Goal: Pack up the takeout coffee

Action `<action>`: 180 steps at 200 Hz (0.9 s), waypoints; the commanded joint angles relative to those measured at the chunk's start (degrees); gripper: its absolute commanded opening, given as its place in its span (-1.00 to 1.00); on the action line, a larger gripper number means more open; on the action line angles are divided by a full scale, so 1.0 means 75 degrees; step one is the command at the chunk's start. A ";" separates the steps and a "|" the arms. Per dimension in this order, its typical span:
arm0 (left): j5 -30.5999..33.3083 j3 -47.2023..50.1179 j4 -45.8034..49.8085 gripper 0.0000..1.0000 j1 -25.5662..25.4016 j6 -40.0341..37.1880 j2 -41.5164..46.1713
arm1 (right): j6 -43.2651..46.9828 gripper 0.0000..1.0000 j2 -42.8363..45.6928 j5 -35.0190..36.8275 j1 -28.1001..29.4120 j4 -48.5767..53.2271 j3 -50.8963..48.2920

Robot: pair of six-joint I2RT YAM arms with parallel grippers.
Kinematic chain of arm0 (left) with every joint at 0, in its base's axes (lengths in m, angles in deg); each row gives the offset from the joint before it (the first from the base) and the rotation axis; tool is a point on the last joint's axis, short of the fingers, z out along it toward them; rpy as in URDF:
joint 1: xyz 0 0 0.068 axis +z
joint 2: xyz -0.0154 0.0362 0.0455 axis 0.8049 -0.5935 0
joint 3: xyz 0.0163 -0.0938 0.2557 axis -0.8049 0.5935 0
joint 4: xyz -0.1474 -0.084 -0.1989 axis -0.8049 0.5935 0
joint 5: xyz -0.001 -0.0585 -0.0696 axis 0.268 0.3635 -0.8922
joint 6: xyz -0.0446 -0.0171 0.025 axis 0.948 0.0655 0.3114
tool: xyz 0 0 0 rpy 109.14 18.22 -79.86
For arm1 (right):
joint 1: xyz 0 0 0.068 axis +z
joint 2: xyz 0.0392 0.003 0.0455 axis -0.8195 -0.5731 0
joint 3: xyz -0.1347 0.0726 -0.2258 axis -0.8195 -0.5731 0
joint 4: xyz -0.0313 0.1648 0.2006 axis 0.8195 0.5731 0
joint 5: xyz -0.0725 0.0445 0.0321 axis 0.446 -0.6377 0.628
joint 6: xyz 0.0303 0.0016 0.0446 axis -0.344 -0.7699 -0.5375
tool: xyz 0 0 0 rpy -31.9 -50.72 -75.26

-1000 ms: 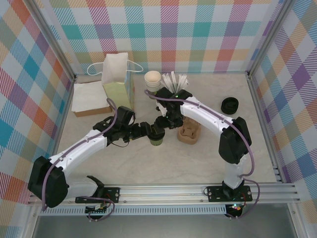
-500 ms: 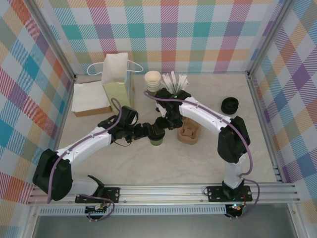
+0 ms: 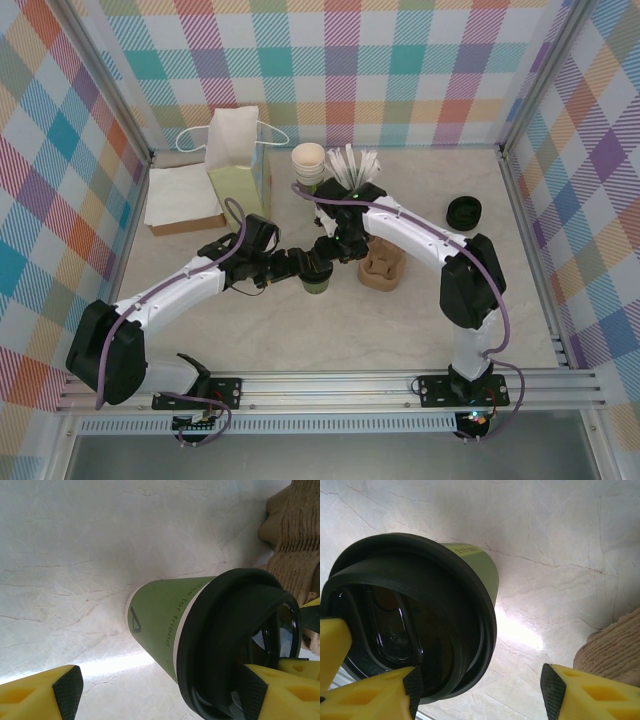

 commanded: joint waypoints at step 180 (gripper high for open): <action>0.1060 -0.0486 0.1187 0.92 0.0068 -0.0109 0.1194 | -0.0253 0.96 0.0248 0.0361 -0.0017 0.0281 0.0810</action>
